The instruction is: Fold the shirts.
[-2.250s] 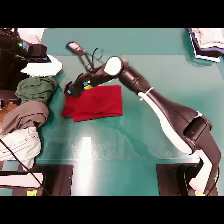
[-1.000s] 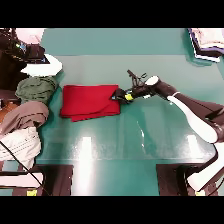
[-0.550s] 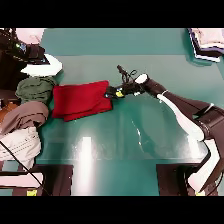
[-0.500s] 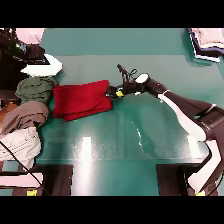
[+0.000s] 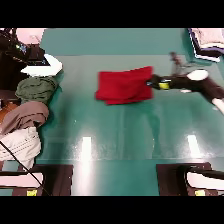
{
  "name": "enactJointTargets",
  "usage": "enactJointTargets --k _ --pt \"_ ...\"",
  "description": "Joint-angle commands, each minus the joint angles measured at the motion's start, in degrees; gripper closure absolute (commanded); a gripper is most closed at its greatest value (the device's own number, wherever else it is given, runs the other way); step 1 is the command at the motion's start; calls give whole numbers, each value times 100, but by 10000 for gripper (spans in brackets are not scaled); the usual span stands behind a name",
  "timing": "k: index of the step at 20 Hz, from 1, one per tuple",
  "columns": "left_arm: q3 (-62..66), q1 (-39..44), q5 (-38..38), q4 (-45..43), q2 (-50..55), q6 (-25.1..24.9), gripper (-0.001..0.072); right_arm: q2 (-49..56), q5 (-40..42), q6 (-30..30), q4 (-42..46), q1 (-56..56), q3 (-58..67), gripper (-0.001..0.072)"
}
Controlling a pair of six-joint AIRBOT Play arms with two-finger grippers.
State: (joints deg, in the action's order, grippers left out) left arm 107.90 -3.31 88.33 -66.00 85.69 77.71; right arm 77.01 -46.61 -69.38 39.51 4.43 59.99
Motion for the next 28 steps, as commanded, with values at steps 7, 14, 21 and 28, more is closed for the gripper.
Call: enactJointTargets --k 7,14,21,28 --pt "0 236 9 509 -4 186 684 -2214 127 -844 1423 4684 -1388 699" --pt "0 715 -278 470 -4 160 684 -2376 -699 -1161 2706 5781 -1687 696" --pt "0 715 -210 466 -4 133 684 -2376 -1801 -1237 5128 5783 -1515 225" --pt "0 715 -247 468 -4 136 684 -2376 -2203 -1344 3161 4454 -262 285"
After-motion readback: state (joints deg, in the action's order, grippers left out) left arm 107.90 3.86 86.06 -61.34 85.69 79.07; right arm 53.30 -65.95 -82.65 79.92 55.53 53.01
